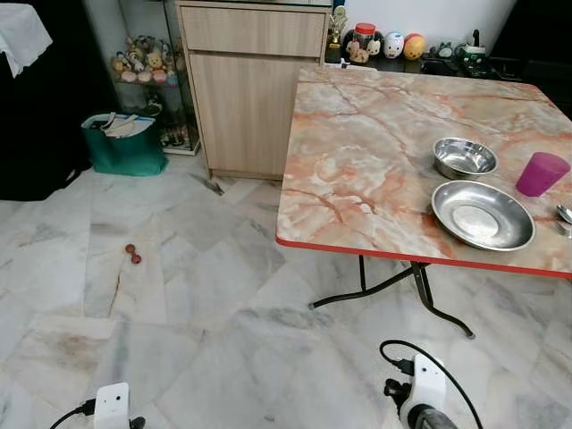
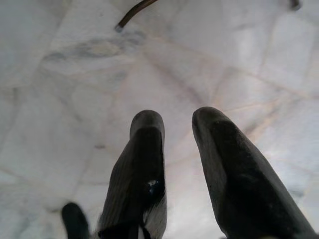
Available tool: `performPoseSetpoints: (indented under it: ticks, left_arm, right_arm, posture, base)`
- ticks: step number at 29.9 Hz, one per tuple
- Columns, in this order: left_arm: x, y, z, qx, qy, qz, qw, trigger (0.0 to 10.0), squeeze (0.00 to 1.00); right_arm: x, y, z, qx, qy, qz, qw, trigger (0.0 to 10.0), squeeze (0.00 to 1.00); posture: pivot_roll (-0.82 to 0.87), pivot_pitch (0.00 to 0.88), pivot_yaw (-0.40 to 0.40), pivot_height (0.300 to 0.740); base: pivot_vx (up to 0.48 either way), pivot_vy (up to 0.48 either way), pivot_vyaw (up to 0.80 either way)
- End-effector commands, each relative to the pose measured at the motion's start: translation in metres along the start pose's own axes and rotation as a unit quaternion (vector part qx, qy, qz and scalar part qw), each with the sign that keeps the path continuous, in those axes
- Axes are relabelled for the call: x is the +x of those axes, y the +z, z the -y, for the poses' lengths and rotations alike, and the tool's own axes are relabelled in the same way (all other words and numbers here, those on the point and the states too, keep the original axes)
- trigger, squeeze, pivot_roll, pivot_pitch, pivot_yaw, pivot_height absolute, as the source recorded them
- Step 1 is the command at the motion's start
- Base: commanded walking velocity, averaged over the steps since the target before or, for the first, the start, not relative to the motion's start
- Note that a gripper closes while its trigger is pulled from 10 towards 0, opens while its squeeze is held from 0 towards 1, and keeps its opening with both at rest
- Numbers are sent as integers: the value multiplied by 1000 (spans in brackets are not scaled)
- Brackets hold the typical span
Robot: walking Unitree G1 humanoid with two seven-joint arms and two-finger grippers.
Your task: Setting the table
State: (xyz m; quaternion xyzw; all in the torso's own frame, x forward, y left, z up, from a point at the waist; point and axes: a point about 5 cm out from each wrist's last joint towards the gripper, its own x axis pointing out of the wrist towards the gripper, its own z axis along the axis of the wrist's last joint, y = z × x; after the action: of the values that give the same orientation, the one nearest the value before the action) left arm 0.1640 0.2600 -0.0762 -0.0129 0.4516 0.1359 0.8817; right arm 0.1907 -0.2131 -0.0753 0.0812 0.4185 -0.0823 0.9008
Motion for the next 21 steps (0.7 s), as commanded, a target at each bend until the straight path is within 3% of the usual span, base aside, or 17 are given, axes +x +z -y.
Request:
performPoseSetpoints:
  ticks: [1, 5, 14, 21]
  left_arm:
    - [1, 3, 8, 9, -9, 4, 1000, 10000, 0]
    - [3, 14, 17, 42, -28, 20, 998, 10000, 0]
    - [3, 17, 15, 31, -23, 24, 999, 10000, 0]
    - [4, 22, 12, 36, -20, 31, 999, 10000, 0]
  right_arm:
    - [2, 7, -2, -7, 4, 8, 1000, 10000, 0]
    - [2, 10, -4, -5, 5, 13, 1000, 10000, 0]
    - [3, 10, -12, 3, 5, 17, 1000, 10000, 0]
    - [1, -4, -13, 12, 2, -1, 1000, 10000, 0]
  posture:
    - [56, 0, -61, 740]
    - [63, 0, -71, 740]
    - [38, 0, -22, 740]
    - [58, 0, -16, 740]
  base:
    - [0, 0, 0]
    - [0, 0, 0]
    - [0, 0, 0]
    - [0, 0, 0]
